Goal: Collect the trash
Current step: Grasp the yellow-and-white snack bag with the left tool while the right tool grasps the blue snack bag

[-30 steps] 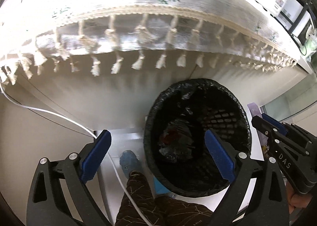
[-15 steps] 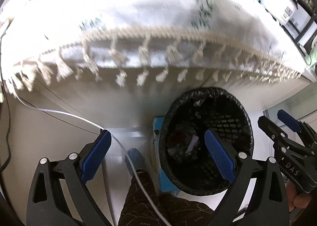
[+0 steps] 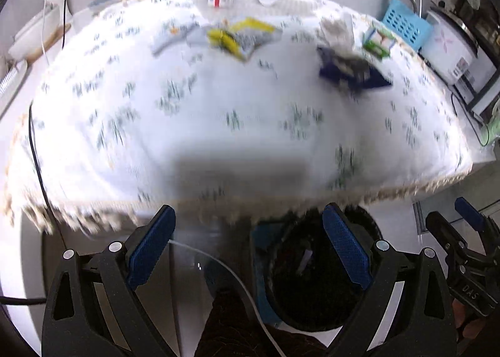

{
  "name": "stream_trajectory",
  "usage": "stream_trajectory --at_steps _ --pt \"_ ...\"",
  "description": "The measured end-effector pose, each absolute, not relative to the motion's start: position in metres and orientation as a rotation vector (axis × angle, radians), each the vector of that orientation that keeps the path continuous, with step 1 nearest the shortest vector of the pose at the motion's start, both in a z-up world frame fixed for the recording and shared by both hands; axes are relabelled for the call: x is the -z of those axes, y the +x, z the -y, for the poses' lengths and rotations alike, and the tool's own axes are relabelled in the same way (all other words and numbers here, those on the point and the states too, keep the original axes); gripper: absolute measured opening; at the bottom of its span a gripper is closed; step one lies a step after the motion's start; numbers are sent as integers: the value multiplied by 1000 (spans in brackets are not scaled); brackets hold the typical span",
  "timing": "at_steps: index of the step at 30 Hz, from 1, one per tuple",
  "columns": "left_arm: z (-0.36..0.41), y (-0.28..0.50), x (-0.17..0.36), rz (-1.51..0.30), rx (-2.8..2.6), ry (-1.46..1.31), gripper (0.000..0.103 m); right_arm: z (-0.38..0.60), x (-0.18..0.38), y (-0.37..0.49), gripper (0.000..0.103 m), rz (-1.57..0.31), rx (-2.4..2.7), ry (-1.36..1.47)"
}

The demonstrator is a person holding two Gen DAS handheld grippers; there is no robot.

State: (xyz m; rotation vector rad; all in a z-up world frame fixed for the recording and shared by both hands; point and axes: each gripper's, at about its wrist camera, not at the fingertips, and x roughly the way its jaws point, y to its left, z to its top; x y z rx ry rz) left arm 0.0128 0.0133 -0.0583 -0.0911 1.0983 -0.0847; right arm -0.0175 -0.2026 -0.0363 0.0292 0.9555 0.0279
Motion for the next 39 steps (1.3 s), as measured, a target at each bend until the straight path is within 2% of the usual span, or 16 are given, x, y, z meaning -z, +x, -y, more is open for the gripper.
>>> stream_trajectory --at_steps 15,28,39 --pt "-33 95 19 -1075 72 -76 94 190 -5 53 92 -910 -27 23" --pt "-45 173 32 -1111 92 -39 93 166 1 119 92 -952 -59 44" --pt "-42 209 55 -1127 128 -18 93 156 29 149 76 -1010 -87 101"
